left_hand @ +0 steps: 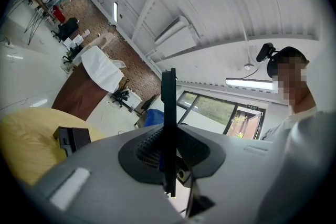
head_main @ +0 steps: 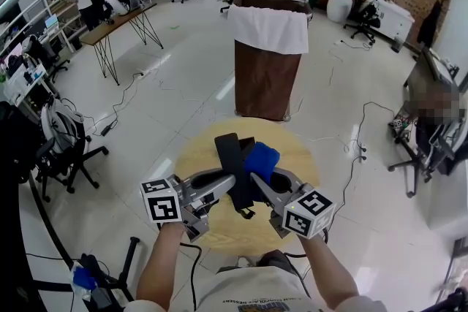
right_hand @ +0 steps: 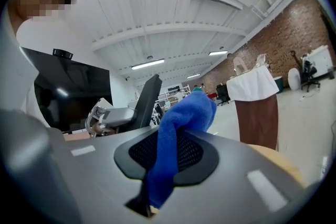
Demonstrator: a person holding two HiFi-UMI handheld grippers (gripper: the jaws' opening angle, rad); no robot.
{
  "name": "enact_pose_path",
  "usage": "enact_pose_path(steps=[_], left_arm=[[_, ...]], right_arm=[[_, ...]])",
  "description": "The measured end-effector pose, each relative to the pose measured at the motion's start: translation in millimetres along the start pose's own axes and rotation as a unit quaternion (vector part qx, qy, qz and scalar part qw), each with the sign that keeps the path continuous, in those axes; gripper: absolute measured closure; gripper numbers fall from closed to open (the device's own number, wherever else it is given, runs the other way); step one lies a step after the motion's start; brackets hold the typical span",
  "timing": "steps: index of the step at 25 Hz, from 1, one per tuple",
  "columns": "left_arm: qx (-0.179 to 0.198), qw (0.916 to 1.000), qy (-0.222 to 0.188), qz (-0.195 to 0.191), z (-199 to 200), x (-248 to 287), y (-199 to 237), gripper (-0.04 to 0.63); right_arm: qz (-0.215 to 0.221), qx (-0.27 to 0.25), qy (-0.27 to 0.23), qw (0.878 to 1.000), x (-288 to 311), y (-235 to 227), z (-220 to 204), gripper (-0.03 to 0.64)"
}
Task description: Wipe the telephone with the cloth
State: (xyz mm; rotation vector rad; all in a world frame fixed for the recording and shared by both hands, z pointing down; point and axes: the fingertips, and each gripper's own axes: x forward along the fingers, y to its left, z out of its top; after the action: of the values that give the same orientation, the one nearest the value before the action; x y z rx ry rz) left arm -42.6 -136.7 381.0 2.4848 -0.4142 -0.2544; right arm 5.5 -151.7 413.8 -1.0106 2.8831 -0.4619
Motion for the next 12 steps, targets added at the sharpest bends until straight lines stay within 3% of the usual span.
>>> enact_pose_path(steps=[12], left_arm=[[-0.006, 0.9996, 0.024, -0.012, -16, 5, -5, 0.532]], right_arm=[[0.002, -0.006, -0.012, 1.0, 5, 0, 15, 0.555]])
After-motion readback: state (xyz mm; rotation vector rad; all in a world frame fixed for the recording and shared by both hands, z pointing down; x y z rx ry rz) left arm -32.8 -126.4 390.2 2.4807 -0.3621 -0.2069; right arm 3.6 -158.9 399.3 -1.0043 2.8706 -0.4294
